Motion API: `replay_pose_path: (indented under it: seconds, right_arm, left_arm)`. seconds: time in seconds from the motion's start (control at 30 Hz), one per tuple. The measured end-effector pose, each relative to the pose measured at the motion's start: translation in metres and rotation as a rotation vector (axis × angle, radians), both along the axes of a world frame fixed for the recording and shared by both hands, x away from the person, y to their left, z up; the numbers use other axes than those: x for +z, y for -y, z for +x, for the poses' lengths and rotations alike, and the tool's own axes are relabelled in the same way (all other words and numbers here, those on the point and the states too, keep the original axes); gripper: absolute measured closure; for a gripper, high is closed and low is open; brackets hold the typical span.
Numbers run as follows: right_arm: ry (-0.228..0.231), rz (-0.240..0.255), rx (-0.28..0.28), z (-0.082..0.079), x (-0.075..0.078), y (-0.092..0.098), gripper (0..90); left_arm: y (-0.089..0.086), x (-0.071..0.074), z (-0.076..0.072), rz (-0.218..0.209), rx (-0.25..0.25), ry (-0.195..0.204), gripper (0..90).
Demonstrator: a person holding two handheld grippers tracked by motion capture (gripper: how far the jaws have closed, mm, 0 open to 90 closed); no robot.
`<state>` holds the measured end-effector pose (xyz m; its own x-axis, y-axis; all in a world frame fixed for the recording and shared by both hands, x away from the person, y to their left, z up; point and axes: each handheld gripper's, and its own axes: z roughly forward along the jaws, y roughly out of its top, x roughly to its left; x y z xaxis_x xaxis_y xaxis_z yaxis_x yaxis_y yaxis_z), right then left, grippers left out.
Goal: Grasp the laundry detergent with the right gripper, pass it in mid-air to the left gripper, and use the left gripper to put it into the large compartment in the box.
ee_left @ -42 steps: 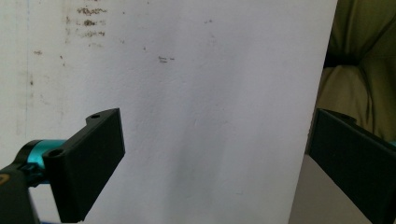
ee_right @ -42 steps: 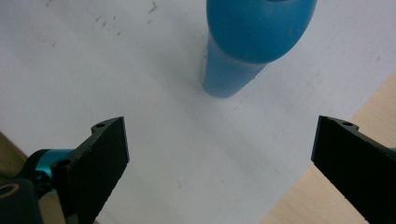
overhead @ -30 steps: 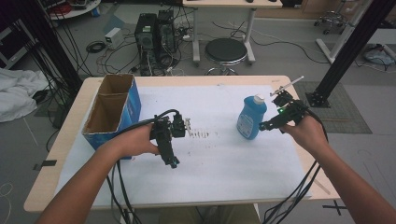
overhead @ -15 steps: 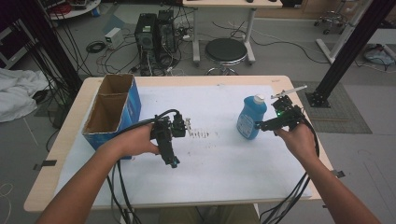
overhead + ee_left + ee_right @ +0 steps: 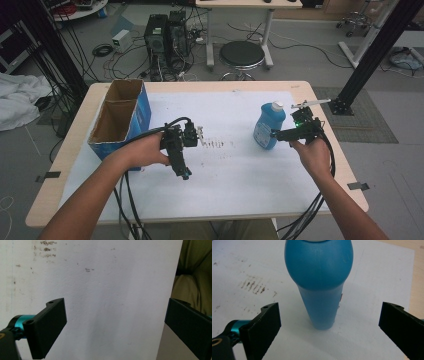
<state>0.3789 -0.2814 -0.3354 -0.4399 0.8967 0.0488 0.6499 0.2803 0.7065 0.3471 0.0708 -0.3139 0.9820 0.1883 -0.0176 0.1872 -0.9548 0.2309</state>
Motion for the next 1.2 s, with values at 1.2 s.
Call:
replay_pose_path:
  seconds: [1.2]
  right_arm:
    - [0.214,0.178,0.036,0.01,-0.046,-0.009,3.0]
  left_arm:
    - [-0.009,-0.003,0.002,-0.003,0.02,-0.002,3.9]
